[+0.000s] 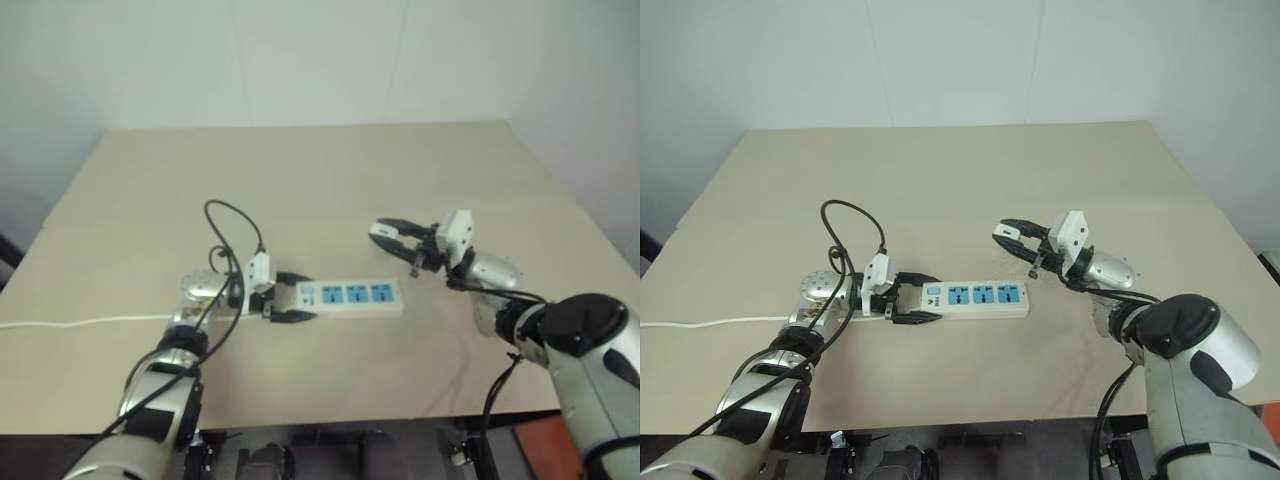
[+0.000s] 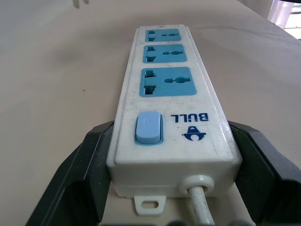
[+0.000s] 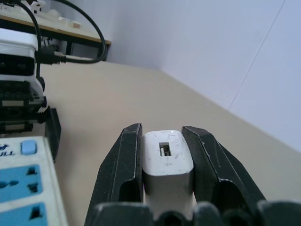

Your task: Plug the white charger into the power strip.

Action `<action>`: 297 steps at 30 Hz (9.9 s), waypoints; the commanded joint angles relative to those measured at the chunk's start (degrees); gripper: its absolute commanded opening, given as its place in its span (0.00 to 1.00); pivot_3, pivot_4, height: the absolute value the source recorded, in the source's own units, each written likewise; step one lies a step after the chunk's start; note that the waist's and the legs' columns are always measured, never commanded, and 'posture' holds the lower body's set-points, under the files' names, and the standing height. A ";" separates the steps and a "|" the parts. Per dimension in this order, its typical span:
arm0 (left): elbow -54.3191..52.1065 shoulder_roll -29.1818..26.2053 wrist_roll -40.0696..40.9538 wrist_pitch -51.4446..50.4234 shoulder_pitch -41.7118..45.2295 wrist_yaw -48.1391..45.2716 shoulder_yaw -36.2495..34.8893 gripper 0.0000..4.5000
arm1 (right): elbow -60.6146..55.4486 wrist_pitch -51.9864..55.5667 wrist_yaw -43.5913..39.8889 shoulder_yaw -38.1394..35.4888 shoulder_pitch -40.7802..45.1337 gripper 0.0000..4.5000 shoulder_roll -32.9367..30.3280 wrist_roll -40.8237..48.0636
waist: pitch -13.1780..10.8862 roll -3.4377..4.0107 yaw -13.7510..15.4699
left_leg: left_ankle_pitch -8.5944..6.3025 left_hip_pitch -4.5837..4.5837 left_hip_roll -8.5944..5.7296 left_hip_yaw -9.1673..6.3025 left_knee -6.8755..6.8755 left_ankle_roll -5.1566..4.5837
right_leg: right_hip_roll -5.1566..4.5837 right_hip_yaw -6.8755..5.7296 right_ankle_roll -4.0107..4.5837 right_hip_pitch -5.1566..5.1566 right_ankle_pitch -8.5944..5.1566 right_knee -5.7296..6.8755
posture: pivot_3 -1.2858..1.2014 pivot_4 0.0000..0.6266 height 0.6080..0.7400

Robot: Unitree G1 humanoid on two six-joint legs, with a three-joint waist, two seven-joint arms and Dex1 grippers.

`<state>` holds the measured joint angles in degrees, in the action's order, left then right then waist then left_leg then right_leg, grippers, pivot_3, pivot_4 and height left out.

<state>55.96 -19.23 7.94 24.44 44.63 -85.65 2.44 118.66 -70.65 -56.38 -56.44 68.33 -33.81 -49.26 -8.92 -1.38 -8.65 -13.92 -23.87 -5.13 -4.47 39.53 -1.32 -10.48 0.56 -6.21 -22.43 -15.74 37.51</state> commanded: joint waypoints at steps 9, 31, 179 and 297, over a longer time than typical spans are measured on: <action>-1.55 0.31 0.11 -0.36 -0.03 -1.07 1.13 0.73 | 1.34 3.01 -2.97 -4.82 1.38 0.25 1.78 -4.76 | -0.01 -0.03 -0.03 | -0.02 0.13 0.01 0.00 -0.11 -0.03 | 0.02 0.01 0.00 0.22 0.00 -0.37 | 0.52 0.24 1.00; 2.21 1.73 -1.29 0.53 2.87 -0.58 2.23 0.73 | 1.34 41.06 -23.36 -6.18 11.61 0.25 2.96 4.28 | -0.01 -0.04 0.96 | -0.03 0.11 0.01 -0.07 -0.17 -0.04 | -0.01 0.01 -0.03 0.26 0.03 -0.37 | 0.52 0.24 1.00; 5.13 2.06 -2.56 0.56 3.99 -1.67 1.22 0.73 | 1.34 22.02 -18.76 5.13 -7.78 0.99 9.42 6.01 | 0.99 -1.52 1.82 | -0.59 1.68 0.50 -0.17 -0.75 -0.21 | 0.31 -0.14 0.02 1.84 0.07 -1.49 | 0.52 0.24 1.00; -4.06 -0.74 5.09 -4.03 1.94 -6.09 -1.90 0.99 | 1.34 13.30 -21.65 7.64 -0.65 1.00 -3.23 -1.00 | 0.51 -1.06 2.24 | -0.41 1.14 0.51 -0.05 -0.73 0.08 | 0.35 -0.07 0.08 1.25 0.11 -1.44 | 0.52 0.24 1.00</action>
<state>55.97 -18.17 9.63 23.03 46.41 -89.70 2.12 118.62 -57.03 -76.04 -48.06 66.42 -34.17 -50.23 -8.40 -2.44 -6.41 -14.32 -22.94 -4.62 -4.53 38.84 -1.23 -10.13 0.49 -6.14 -21.36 -15.63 36.09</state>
